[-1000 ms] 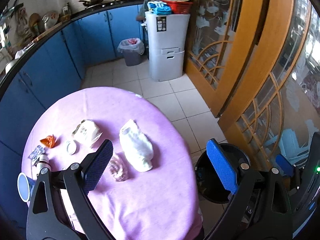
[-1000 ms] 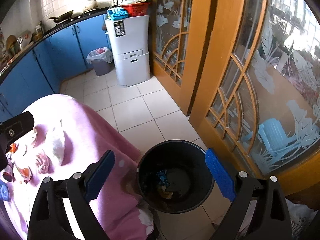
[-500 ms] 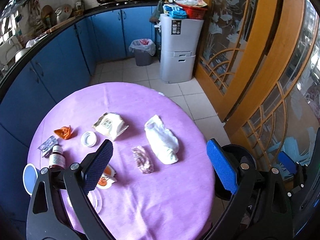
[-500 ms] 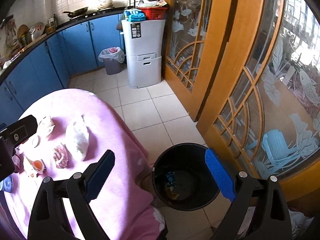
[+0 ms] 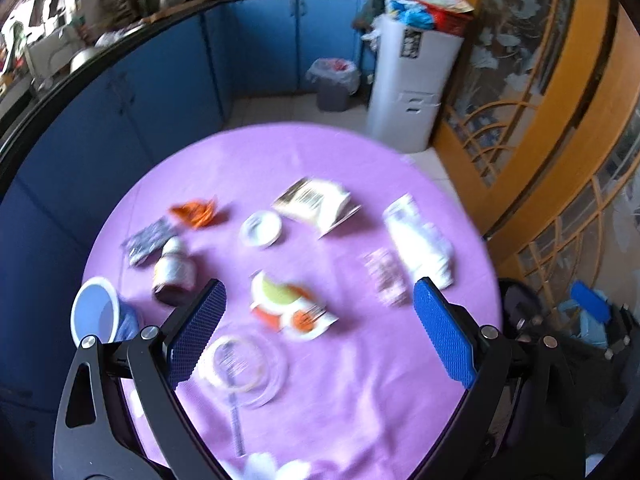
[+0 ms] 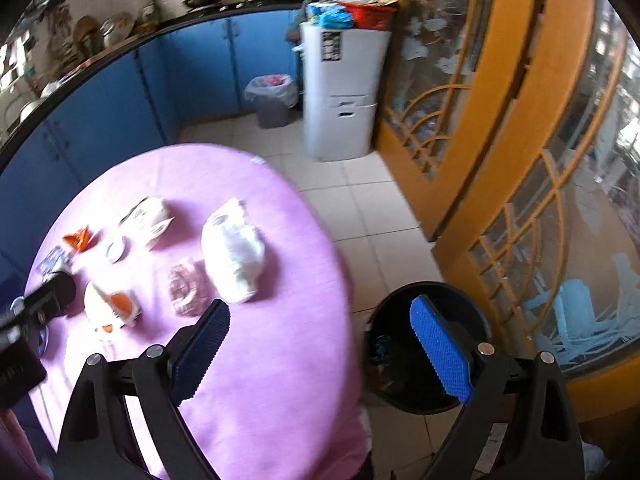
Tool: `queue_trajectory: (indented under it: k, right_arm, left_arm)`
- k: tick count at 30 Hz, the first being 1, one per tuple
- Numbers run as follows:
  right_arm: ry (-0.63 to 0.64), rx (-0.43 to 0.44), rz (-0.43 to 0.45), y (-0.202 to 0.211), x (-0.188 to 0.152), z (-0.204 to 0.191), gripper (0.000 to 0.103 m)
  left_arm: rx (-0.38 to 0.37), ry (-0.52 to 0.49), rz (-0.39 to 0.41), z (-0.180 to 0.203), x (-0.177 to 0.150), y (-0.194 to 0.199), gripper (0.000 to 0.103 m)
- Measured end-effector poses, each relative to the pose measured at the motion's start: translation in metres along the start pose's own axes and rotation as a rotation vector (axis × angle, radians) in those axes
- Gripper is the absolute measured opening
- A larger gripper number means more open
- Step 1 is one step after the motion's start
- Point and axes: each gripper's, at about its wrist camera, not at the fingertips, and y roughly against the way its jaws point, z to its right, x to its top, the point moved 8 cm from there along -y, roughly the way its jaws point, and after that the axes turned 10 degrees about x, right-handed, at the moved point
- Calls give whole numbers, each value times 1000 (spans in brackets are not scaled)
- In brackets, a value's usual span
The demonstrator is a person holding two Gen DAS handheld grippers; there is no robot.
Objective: Collect trash
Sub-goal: 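Grasp the orange-green packet with the right gripper while the left gripper grasps the clear lid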
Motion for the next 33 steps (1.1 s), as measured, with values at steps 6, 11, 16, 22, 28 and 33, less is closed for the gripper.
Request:
queue_trajectory:
  k: [6, 11, 16, 22, 28, 33]
  right_arm:
    - [61, 72, -86, -24, -15, -36, 89]
    - [100, 76, -135, -40, -26, -54, 89]
    - [118, 105, -153, -48, -25, -70, 89]
    - [151, 210, -173, -53, -18, -103, 89]
    - [197, 291, -223, -66, -19, -138, 89]
    - [256, 311, -236, -72, -18, -164, 89]
  left_arm:
    - [29, 25, -145, -43, -51, -26, 93]
    - [19, 55, -236, -60, -76, -47, 93]
    - [-41, 38, -286, -54, -85, -62, 93]
    - [8, 61, -351, -68, -94, -89, 94]
    - [72, 148, -332, -104, -90, -96, 90]
    - [-12, 179, -347, -107, -91, -94, 85]
